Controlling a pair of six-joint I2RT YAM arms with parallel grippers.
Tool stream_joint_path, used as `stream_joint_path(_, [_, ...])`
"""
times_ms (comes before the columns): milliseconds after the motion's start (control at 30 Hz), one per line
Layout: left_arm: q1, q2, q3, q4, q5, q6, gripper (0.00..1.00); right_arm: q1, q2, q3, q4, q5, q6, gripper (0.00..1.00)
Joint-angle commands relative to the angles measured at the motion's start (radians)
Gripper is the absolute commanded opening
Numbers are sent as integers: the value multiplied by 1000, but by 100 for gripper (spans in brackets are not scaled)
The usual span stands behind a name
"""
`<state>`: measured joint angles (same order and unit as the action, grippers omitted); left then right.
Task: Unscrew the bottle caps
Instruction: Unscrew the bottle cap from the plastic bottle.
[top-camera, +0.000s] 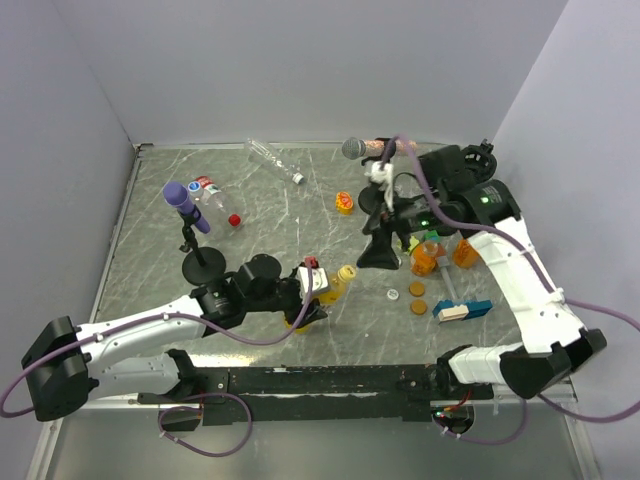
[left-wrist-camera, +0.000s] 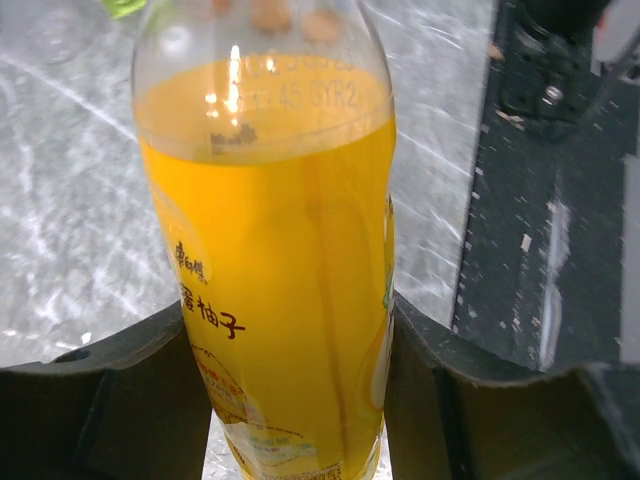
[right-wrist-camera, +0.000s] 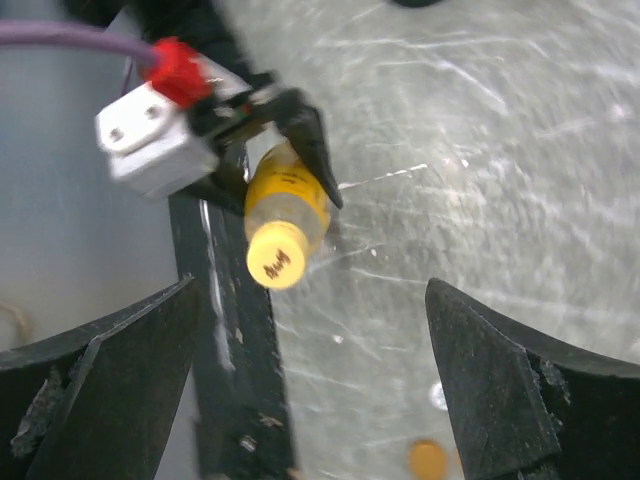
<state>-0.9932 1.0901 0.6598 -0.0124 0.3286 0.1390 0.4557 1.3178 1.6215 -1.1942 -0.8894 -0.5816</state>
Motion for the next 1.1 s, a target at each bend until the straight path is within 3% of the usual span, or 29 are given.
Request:
stream_joint_path(0, [-34, -30, 14, 169, -131, -85, 5, -121, -74, -101, 101, 15, 357, 99])
stream_joint_path(233, [-153, 102, 104, 192, -405, -130, 5, -147, 12, -74, -116, 35, 391, 96])
stream_joint_path(567, [-183, 197, 176, 215, -445, -131, 5, -143, 87, -80, -126, 133, 398, 86])
stream_joint_path(1067, [-185, 211, 182, 215, -454, -131, 5, -100, 113, -64, -117, 122, 399, 65])
